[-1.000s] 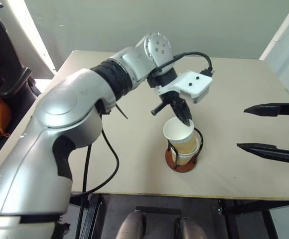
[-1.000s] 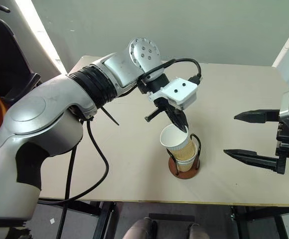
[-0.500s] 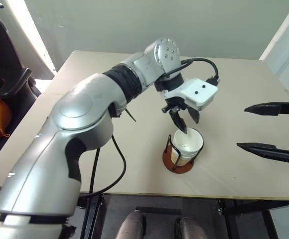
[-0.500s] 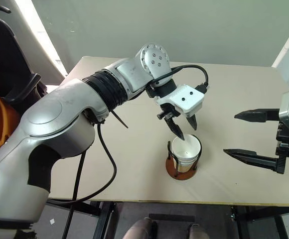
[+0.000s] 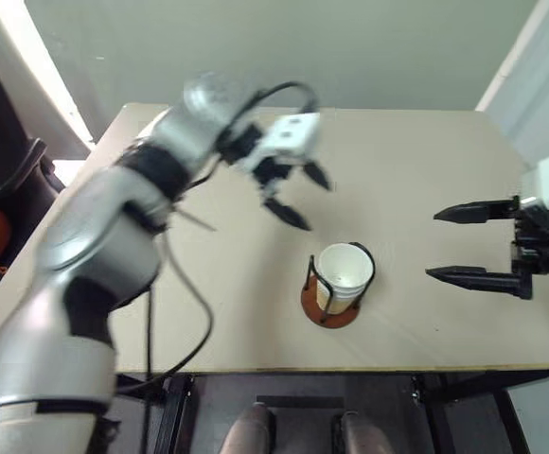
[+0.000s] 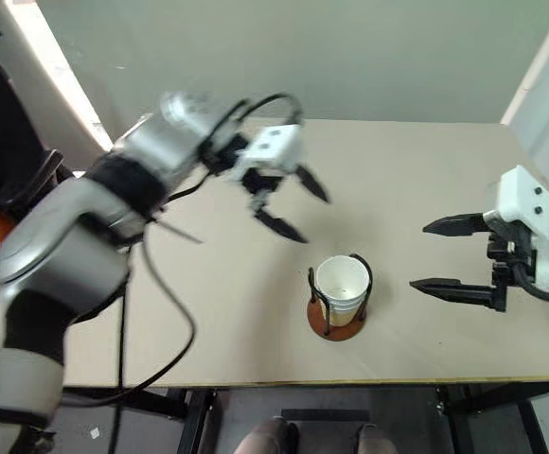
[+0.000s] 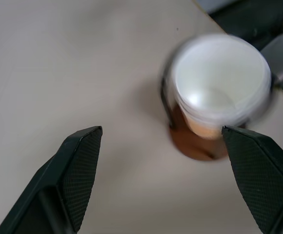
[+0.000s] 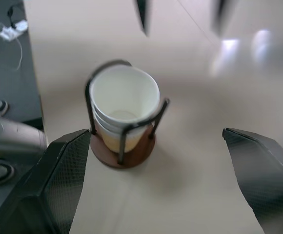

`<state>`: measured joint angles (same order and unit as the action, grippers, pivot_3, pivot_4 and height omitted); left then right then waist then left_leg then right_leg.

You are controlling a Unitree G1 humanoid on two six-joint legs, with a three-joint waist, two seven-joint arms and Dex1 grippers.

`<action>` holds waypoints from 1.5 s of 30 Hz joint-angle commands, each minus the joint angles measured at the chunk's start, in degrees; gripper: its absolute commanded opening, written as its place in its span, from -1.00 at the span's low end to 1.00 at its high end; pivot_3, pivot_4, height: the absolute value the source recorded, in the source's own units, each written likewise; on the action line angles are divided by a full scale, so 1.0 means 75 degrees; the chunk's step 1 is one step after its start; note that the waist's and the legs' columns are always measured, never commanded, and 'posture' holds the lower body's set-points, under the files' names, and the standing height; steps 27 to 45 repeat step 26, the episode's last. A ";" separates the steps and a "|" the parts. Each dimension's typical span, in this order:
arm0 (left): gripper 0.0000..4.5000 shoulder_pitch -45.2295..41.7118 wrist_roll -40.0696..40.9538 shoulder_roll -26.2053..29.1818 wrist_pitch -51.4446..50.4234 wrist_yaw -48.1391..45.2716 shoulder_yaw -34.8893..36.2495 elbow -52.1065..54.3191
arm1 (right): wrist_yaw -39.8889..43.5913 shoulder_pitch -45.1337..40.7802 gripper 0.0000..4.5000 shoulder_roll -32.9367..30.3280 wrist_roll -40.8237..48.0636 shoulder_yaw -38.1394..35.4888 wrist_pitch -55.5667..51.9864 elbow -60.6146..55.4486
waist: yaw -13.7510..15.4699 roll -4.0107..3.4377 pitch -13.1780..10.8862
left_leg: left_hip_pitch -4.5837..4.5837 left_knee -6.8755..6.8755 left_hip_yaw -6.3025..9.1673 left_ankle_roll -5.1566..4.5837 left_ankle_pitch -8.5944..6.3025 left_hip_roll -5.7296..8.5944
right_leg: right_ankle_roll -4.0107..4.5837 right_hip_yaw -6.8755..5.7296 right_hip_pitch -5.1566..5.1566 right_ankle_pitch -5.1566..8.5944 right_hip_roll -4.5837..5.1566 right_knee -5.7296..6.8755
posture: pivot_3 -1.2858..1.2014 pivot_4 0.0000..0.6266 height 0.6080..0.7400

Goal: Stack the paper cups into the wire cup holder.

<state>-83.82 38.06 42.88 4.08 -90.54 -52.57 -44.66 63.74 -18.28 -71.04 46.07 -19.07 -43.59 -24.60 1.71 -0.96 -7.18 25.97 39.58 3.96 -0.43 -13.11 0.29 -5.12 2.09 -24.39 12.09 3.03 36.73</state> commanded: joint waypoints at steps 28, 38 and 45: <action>0.86 0.8108 0.0371 0.3546 -0.4983 0.3400 0.8770 0.6016 | 0.0249 -0.0116 1.00 0.0395 -0.0255 -0.0168 -0.0029 0.0961 | -0.0113 0.0009 0.0000 | -0.0195 -0.0227 0.0049 0.0057 0.0070 -0.0019 | 0.0315 -0.0008 0.0060 0.0075 -0.0001 0.0060 | 0.03 -0.52 1.00; 0.86 0.8108 0.0371 0.3546 -0.4983 0.3400 0.8770 0.6016 | 0.0249 -0.0116 1.00 0.0395 -0.0255 -0.0168 -0.0029 0.0961 | -0.0113 0.0009 0.0000 | -0.0195 -0.0227 0.0049 0.0057 0.0070 -0.0019 | 0.0315 -0.0008 0.0060 0.0075 -0.0001 0.0060 | 0.03 -0.52 1.00; 0.86 0.8108 0.0371 0.3546 -0.4983 0.3400 0.8770 0.6016 | 0.0249 -0.0116 1.00 0.0395 -0.0255 -0.0168 -0.0029 0.0961 | -0.0113 0.0009 0.0000 | -0.0195 -0.0227 0.0049 0.0057 0.0070 -0.0019 | 0.0315 -0.0008 0.0060 0.0075 -0.0001 0.0060 | 0.03 -0.52 1.00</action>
